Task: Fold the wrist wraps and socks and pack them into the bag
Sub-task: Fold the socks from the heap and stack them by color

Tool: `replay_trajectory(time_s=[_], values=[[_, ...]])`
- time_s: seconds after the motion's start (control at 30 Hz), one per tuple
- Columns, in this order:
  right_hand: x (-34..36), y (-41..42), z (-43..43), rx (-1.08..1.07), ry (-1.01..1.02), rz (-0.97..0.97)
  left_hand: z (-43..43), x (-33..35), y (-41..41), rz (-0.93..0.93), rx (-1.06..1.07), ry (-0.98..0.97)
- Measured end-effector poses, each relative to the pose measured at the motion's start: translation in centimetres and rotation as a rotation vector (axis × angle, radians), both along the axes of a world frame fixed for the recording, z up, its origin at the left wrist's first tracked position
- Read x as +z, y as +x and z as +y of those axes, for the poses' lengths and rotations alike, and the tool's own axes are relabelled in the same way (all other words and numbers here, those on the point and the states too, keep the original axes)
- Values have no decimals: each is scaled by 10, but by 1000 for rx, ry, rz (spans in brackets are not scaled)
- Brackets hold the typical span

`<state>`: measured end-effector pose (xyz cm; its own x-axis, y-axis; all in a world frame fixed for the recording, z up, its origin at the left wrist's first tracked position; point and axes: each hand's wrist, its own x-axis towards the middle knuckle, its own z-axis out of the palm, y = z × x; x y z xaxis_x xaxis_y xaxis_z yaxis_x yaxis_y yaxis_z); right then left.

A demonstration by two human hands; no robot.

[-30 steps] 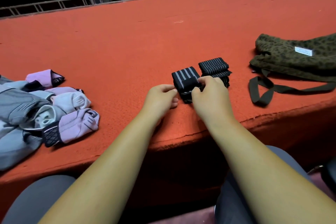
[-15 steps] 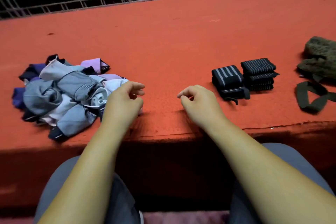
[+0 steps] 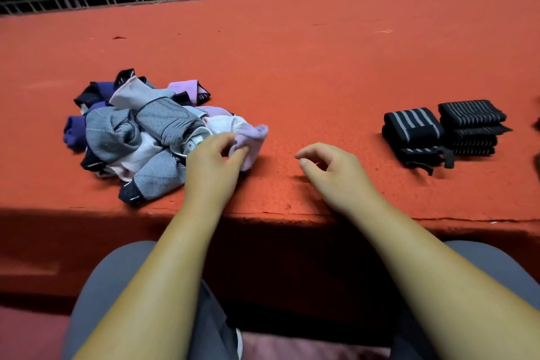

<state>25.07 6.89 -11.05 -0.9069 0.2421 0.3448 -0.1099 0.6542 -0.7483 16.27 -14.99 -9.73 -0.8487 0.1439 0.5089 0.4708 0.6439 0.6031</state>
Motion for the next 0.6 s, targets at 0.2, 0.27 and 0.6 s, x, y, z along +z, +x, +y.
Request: replay_trajectory(time_s=[0.2, 0.27, 0.6], values=[[1, 9, -5, 87, -264, -44, 37, 7, 19, -704, -433, 1014], [1, 9, -3, 61, -376, -31, 45, 10, 31, -791, -527, 1008], [5, 16, 20, -9, -625, -22, 67, -6, 36, -307, -355, 352]])
